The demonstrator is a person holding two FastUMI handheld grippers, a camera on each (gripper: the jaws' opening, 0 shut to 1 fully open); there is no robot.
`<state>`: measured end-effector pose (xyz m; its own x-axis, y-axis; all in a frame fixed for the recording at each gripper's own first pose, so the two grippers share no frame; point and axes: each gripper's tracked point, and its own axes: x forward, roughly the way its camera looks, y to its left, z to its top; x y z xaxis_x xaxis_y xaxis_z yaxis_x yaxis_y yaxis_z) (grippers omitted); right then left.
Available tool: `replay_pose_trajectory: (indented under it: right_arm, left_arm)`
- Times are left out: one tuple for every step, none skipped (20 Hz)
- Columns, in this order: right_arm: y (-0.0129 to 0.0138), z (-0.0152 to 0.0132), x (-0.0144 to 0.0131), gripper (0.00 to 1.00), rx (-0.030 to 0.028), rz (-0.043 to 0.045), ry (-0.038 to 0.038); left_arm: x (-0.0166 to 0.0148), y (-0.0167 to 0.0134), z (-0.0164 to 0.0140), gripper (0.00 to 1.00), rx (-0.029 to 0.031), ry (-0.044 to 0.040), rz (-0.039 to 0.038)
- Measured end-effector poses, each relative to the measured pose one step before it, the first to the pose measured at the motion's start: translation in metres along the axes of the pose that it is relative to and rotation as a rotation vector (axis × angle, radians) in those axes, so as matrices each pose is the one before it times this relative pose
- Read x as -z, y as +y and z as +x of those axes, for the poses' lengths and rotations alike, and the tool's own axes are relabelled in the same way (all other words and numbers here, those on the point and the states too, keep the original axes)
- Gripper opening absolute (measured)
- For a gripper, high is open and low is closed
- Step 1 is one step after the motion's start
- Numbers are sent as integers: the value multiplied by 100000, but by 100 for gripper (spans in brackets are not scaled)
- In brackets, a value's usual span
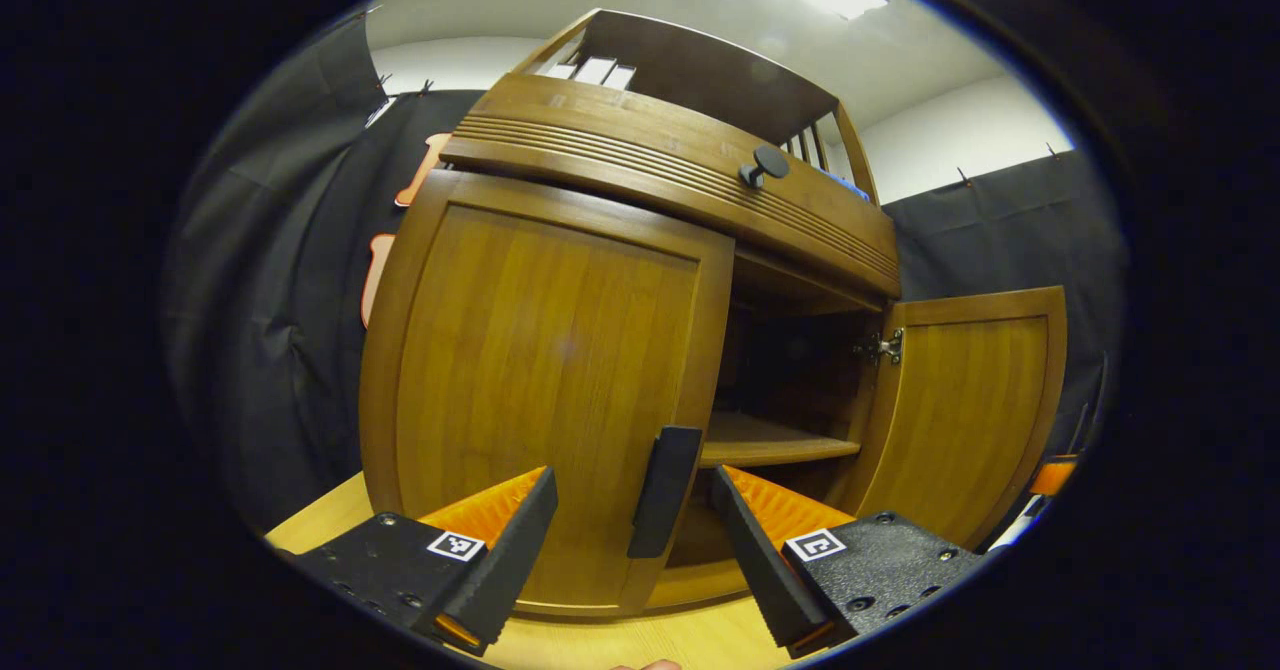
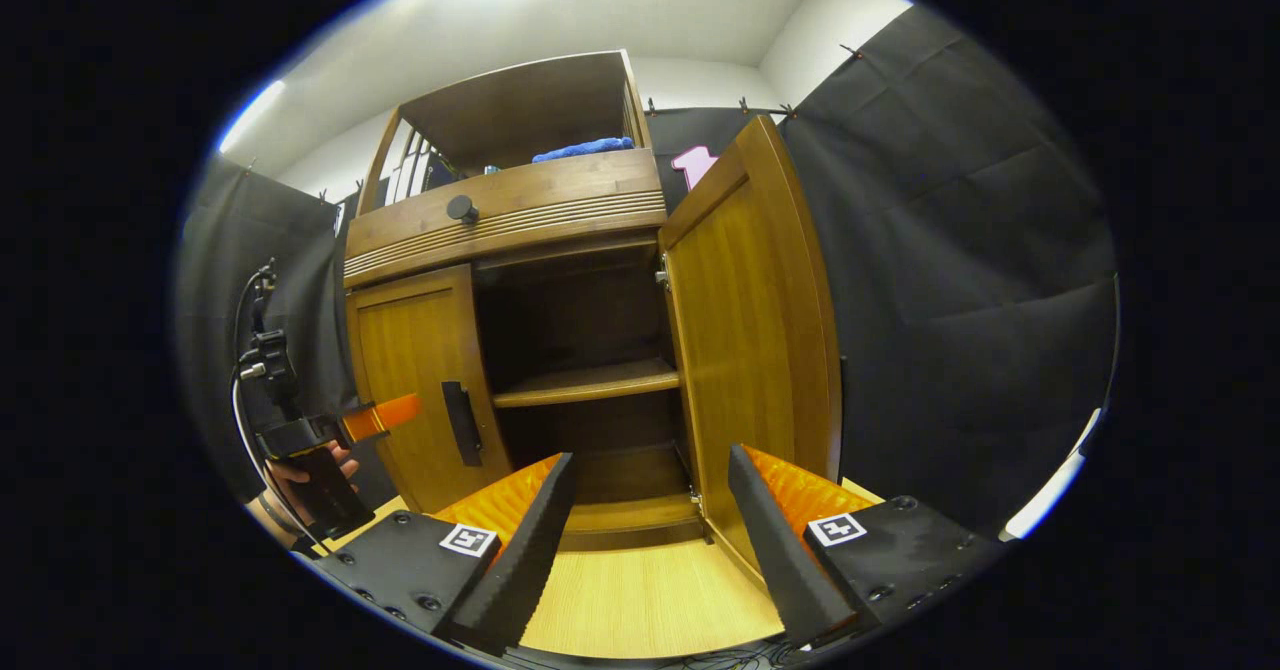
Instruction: Open the right door of the double-door shoe cabinet with the right hand, and open the left door with the left hand.
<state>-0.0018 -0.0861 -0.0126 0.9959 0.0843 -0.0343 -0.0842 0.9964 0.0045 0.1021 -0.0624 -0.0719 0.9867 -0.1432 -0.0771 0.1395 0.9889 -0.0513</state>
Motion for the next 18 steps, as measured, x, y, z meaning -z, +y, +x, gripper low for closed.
replay_pose_trajectory:
  right_arm:
    - [46, 46, -9, 98, -239, 200, -114]
    - [-57, 162, -84, 98, -192, -389, -112]
    - [-17, 140, -43, 98, 48, -800, 30]
    - [-60, 180, -45, 98, 243, -850, 121]
    - [-131, 10, -12, 98, 271, -638, 73]
    - [-23, 42, -76, 98, 289, -448, 75]
    - [-92, 113, -115, 98, 401, -248, -6]
    - [-102, -26, -36, 98, 313, -181, -24]
    - [-149, 14, 44, 98, 280, -162, 133]
    - [-15, 72, 47, 100, 252, -180, 382]
    - [-129, 97, 91, 100, 448, -197, 248]
    - [74, -93, 44, 100, 226, -118, 269]
    - [42, 0, 110, 98, -7, -10, 208]
    - [34, 220, 50, 98, -168, 101, 162]
    - [166, 67, 88, 98, -407, 139, 206]
    - [125, 103, 172, 98, -335, 82, 300]
    - [171, 49, 101, 98, -231, -40, 349]
    - [117, 80, 93, 98, -122, -37, 319]
  left_arm:
    - [604, -326, 575, 93, 398, 877, 1021]
    - [689, -213, 881, 95, 243, 520, 740]
    - [581, 8, 881, 98, -278, 698, 416]
    - [497, 92, 983, 95, -752, 1013, 94]
    - [191, 63, 908, 95, -1038, 526, -282]
    - [337, 158, 865, 92, -1828, 265, -142]
    - [556, 341, 505, 92, -2872, 993, 196]
    - [344, -110, 514, 91, -1021, 615, -32]
    - [288, 47, 404, 92, -1623, 492, 967]
    - [442, 94, 603, 98, -2440, 672, 1031]
    - [-57, 267, 123, 94, -2991, -817, 845]
    - [-220, 193, 319, 95, -1785, -1803, 1150]
    - [-12, 94, -7, 95, -1879, -115, 1996]
    - [-33, -161, -154, 91, -520, -1466, 1972]
    - [-50, -490, 182, 90, 1164, -459, 511]
    - [19, -473, 21, 83, 402, -648, -535]
    - [31, -443, 84, 75, 1223, -115, -1100]
    - [269, -382, 163, 65, 1519, 204, -1379]
